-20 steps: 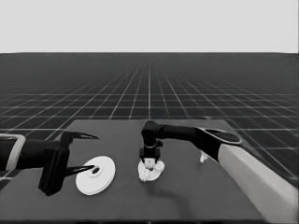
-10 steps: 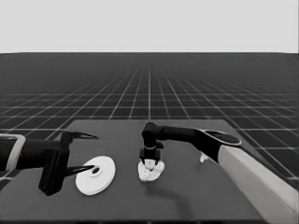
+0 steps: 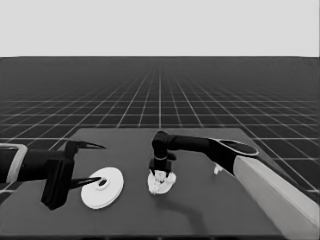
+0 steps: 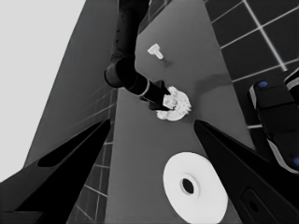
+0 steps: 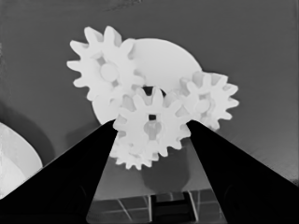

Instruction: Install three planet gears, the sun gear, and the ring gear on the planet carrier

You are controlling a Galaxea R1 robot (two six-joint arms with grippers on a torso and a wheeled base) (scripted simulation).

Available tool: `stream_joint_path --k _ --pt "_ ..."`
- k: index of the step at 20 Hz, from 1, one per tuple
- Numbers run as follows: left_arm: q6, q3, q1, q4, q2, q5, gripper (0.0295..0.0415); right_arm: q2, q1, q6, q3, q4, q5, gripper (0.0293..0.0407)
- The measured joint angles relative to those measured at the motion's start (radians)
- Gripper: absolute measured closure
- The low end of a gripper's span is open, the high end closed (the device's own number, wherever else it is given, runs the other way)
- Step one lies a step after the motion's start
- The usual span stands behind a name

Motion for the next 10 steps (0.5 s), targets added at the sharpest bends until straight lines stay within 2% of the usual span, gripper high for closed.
stream_joint_path --k 10 --pt "0.000 0.000 0.000 0.000 0.000 0.000 0.0326 0.000 0.000 0.105 0.000 0.000 0.000 0.0388"
